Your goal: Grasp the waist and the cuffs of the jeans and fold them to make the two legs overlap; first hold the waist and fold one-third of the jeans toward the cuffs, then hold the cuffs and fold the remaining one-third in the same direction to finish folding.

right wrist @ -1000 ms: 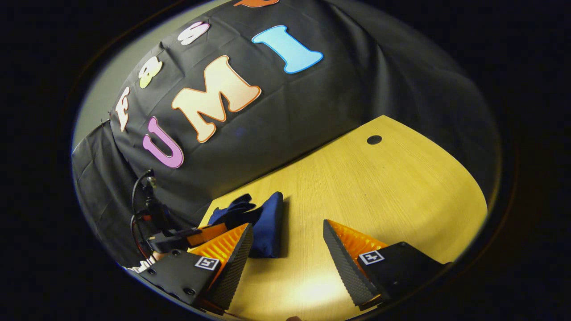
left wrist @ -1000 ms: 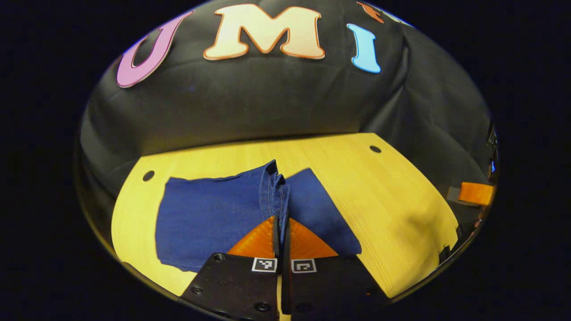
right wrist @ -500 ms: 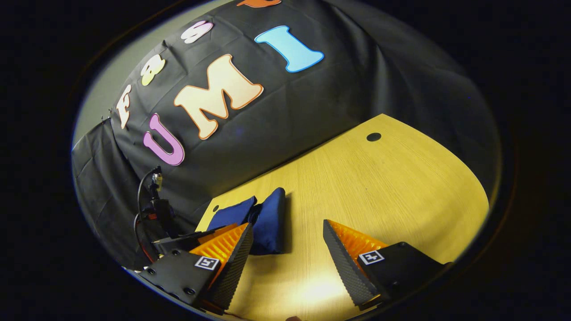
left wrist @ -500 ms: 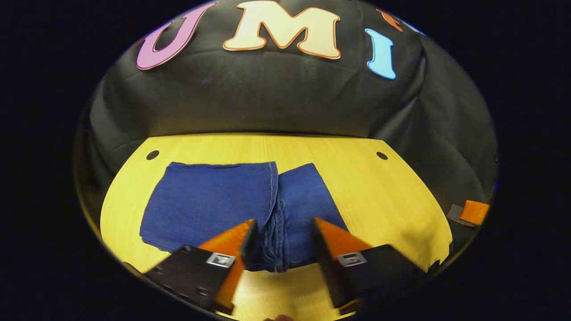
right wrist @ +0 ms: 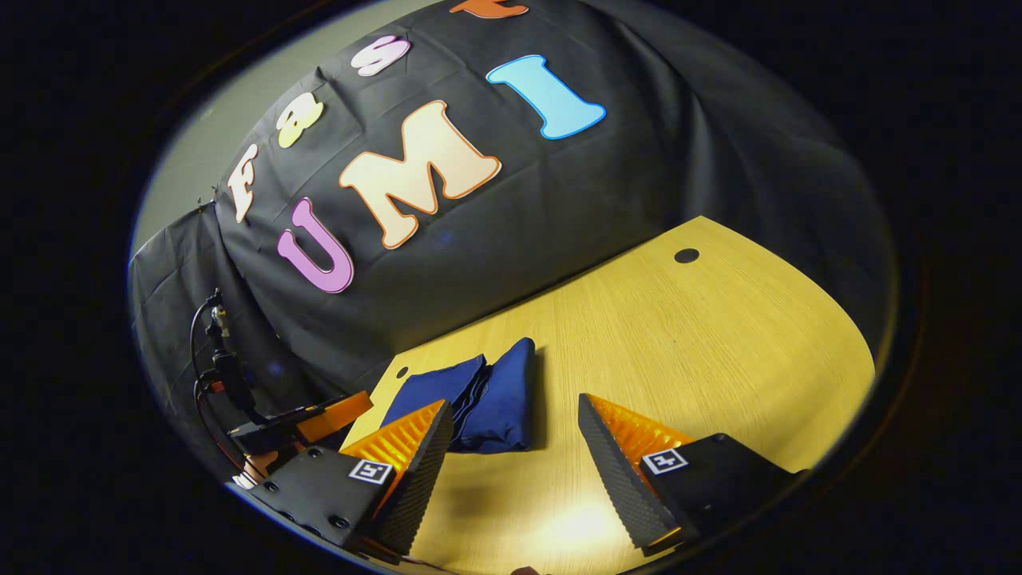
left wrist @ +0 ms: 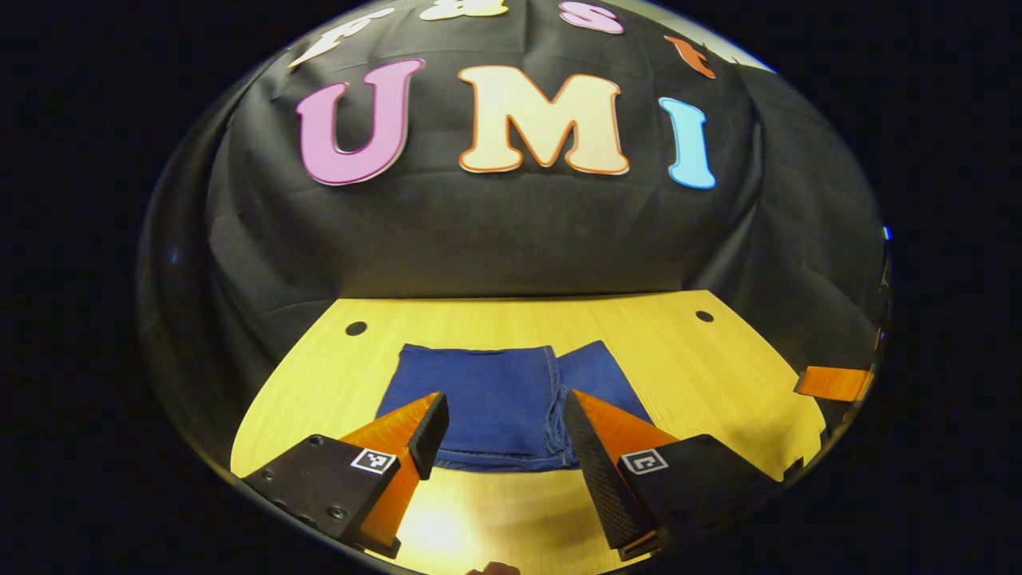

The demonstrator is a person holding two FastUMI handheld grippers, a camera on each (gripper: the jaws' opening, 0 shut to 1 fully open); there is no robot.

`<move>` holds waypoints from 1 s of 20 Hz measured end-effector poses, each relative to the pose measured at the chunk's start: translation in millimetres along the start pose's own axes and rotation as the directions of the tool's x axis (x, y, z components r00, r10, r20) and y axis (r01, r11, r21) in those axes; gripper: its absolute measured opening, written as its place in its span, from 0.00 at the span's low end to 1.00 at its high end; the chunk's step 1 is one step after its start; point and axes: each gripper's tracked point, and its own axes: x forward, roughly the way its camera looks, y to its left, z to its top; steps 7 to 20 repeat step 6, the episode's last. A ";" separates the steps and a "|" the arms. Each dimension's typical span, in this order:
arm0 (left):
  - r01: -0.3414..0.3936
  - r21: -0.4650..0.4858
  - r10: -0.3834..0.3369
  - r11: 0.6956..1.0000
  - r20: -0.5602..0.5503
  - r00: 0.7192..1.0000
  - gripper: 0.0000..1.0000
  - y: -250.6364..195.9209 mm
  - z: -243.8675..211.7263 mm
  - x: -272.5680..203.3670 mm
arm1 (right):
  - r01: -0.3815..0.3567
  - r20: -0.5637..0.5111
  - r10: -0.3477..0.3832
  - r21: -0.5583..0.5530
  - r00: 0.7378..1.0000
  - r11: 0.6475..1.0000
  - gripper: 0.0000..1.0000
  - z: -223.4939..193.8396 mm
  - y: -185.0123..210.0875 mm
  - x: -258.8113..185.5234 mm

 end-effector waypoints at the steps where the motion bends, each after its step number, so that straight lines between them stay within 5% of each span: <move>1: -0.009 -0.018 0.009 1.000 0.003 1.000 0.87 6.9 -0.7 -2.7 | 0.001 0.000 -0.001 -0.004 1.000 1.000 0.97 -0.2 0.9 0.2; 6: -0.067 -0.085 0.066 0.994 -0.015 0.998 0.88 38.2 -8.4 -6.8 | 0.004 -0.010 -0.004 -0.023 1.000 1.000 0.97 -3.5 4.4 -0.5; 20: -0.067 -0.085 0.066 0.994 -0.015 0.998 0.88 38.2 -8.4 -6.8 | 0.004 -0.010 -0.004 -0.023 1.000 1.000 0.97 -3.5 4.4 -0.5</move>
